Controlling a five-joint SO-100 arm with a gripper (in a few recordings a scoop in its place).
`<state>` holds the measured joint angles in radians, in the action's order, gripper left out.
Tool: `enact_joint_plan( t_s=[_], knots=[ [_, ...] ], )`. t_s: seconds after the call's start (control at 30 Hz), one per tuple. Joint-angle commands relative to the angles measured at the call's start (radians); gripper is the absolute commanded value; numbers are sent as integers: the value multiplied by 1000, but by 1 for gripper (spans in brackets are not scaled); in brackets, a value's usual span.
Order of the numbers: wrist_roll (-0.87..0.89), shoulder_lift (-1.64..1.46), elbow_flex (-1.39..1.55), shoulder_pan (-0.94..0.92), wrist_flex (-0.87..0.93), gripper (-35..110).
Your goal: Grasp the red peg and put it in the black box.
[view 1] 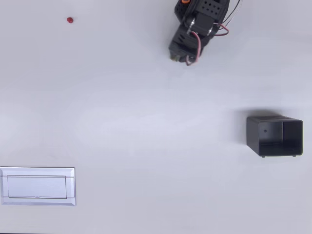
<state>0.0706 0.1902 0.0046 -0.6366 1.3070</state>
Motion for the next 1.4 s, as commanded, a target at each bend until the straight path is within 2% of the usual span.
enact_joint_plan(
  t_s=[0.0,0.2,0.4,0.67,0.87,1.03,1.37],
  knots=[
    [83,40,11,-198,49,1],
    [244,74,11,-520,20,0],
    [296,25,9,-792,-6,4],
    [183,-95,9,-844,-100,5],
    [133,-241,9,-881,-304,5],
    [249,-457,9,-986,-580,5],
    [66,-845,20,-920,-1143,6]
  ],
)
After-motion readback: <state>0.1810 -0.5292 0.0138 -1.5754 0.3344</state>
